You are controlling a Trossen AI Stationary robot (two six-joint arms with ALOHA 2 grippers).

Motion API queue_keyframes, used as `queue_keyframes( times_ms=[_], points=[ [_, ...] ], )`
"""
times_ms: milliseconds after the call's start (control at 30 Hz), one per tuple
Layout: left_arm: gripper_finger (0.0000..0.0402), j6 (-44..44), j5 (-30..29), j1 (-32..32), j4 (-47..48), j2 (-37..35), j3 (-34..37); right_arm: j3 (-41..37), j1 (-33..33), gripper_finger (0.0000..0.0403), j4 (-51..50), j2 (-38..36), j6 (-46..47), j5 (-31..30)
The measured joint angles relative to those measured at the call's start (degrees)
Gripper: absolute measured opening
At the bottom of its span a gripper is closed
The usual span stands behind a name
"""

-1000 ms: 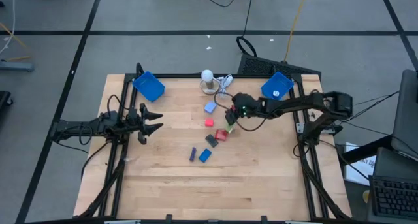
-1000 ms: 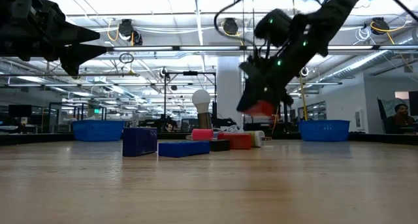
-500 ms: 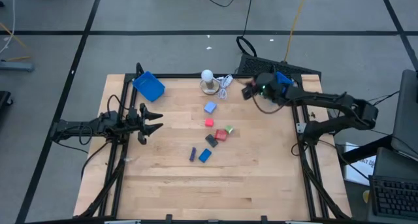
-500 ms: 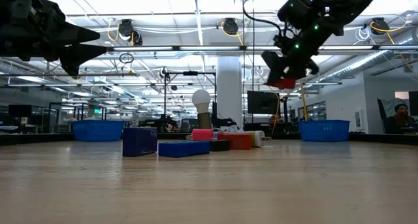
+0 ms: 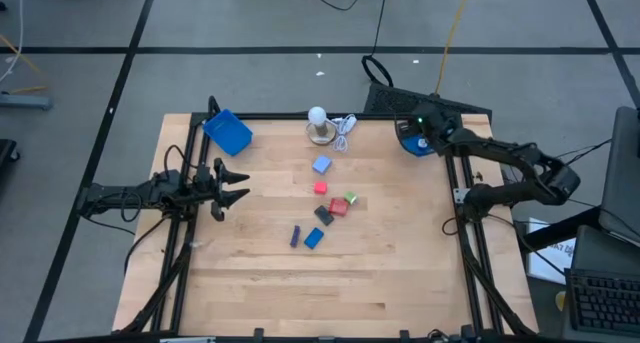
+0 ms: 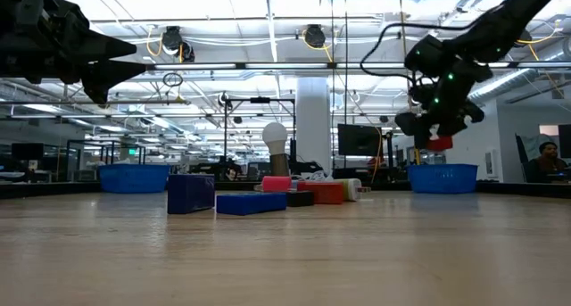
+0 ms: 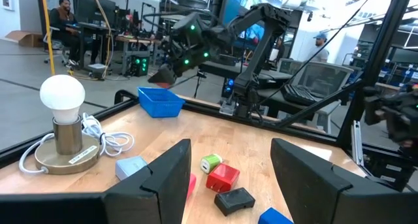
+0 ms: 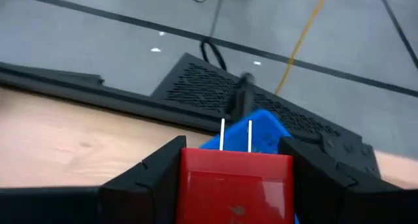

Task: Pick & Place Office items
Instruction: Put the right red charger adapter into the right blue bin

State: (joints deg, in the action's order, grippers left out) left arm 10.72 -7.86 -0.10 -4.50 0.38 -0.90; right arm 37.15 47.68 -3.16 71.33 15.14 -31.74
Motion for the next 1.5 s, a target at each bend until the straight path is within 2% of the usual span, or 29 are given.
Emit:
queue_keyframes(
  times_ms=[200,500,1033,1500],
  points=[
    [0.0214,0.0,0.0,0.0,0.0,0.0,0.0,-6.4,1.9,0.0208,9.8,0.0,-1.5,-4.2],
    [0.0214,0.0,0.0,0.0,0.0,0.0,0.0,-11.0,3.4,0.0208,20.4,0.0,-2.8,-4.3],
    [0.0214,0.0,0.0,0.0,0.0,0.0,0.0,-11.1,3.2,0.0208,17.8,0.1,-0.5,-4.0],
    [0.0214,0.0,0.0,0.0,0.0,0.0,0.0,-10.1,2.4,0.0208,18.9,4.8,2.6,-5.8]
  ],
)
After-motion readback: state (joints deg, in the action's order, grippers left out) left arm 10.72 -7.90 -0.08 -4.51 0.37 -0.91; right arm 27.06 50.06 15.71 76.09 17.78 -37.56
